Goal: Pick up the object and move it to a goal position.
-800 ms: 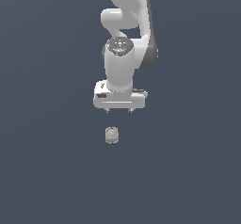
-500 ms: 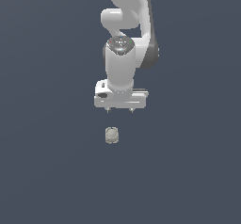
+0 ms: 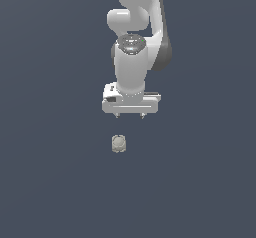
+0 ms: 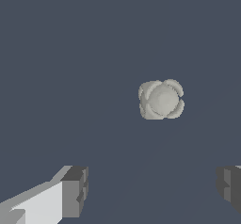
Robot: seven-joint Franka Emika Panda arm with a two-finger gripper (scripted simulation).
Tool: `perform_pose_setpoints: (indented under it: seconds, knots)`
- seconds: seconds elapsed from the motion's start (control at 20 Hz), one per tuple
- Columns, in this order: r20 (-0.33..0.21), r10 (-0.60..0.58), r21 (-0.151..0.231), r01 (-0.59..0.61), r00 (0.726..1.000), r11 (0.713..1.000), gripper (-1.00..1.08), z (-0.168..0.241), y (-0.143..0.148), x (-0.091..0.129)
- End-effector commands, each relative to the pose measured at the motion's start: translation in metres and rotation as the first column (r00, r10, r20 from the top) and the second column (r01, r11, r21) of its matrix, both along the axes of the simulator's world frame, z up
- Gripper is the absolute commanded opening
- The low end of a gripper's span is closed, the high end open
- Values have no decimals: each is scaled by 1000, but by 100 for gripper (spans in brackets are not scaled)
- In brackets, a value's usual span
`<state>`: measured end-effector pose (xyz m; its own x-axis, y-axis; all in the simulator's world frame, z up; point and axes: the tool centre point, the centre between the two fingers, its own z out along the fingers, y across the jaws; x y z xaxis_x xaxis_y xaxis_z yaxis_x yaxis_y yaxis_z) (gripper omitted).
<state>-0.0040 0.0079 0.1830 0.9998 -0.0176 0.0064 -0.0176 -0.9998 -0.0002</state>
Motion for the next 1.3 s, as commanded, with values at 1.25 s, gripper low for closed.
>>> perform_pose_setpoints:
  seconds: [1.25]
  knots:
    - [-6, 122, 0, -122, 992, 992, 100, -93, -48, 63]
